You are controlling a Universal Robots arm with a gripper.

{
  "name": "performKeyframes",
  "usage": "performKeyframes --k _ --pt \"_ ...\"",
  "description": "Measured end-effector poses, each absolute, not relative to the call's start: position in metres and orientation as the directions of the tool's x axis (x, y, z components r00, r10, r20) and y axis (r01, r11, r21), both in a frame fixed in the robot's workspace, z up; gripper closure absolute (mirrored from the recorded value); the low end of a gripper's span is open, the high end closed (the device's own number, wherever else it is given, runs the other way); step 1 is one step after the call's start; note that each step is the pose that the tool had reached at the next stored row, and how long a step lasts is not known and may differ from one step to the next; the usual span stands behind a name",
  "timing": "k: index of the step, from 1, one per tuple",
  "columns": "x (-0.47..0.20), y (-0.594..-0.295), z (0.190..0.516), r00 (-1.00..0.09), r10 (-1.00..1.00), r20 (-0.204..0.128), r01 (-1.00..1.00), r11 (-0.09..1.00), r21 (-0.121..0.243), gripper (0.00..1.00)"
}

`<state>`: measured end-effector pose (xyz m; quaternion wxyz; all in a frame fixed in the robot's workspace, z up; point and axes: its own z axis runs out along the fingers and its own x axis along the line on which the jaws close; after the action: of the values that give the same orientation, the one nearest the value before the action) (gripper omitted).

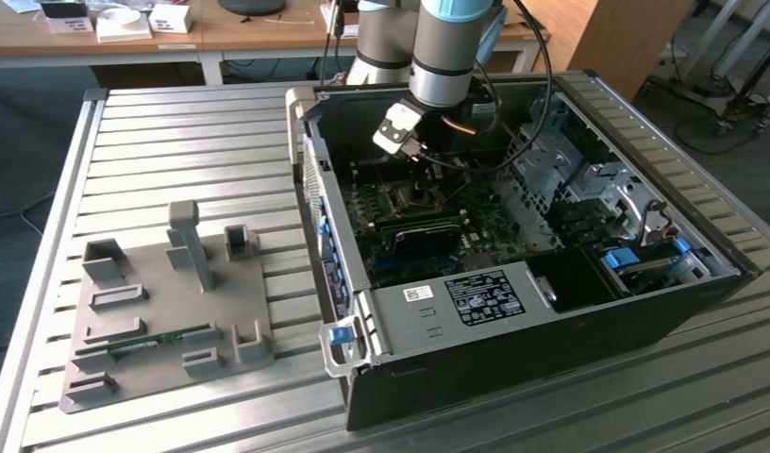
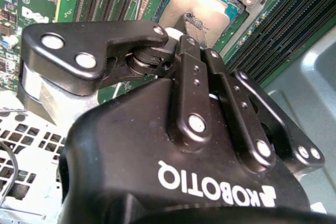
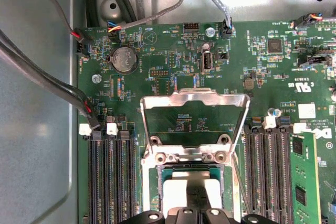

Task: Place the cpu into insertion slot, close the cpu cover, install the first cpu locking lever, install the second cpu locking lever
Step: 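Place the cpu into insertion slot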

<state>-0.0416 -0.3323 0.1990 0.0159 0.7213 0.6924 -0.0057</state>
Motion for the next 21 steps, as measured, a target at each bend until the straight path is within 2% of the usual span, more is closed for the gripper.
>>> performKeyframes --k 21 --pt "-0.0416 -0.3324 0.1986 0.041 0.999 -0.030 0.999 -0.041 0.015 0.90"
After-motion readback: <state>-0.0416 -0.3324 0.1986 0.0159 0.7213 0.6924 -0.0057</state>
